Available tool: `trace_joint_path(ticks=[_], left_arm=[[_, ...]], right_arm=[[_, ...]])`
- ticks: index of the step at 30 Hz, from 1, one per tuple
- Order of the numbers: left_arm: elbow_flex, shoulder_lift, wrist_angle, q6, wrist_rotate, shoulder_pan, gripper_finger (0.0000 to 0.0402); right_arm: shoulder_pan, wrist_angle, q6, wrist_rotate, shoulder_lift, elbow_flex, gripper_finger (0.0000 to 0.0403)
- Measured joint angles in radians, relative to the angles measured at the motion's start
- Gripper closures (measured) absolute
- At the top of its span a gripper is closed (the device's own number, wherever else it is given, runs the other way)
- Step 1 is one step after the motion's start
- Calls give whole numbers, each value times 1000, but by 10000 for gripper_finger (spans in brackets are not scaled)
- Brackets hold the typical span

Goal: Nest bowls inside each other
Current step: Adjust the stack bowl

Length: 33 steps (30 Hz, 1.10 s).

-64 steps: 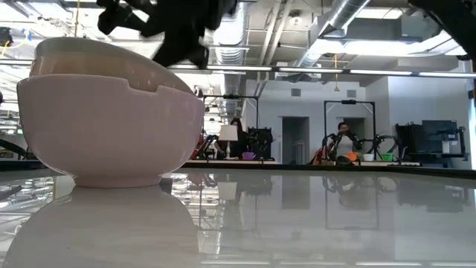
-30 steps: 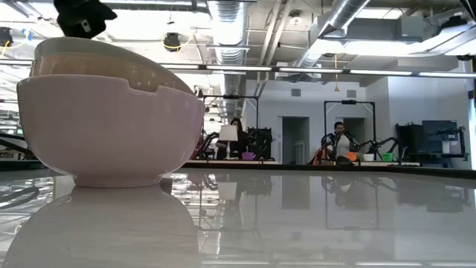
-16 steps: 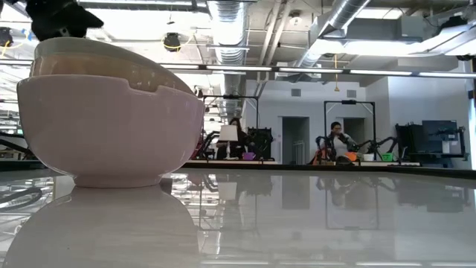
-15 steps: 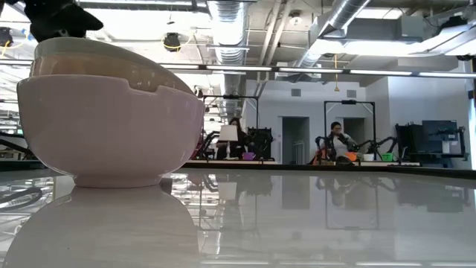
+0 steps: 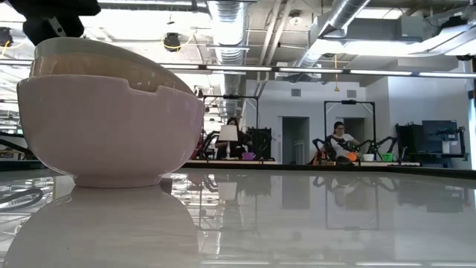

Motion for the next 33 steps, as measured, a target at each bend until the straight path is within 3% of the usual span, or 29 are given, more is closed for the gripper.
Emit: trace_joint_path(ticks=[16, 33], left_arm=[[1, 217, 136, -110, -19, -19, 401], [1, 318, 193, -173, -30, -20, 401]], right_arm=[[0, -83, 0, 16, -45, 0, 286], [0, -112, -11, 14, -68, 0, 286]])
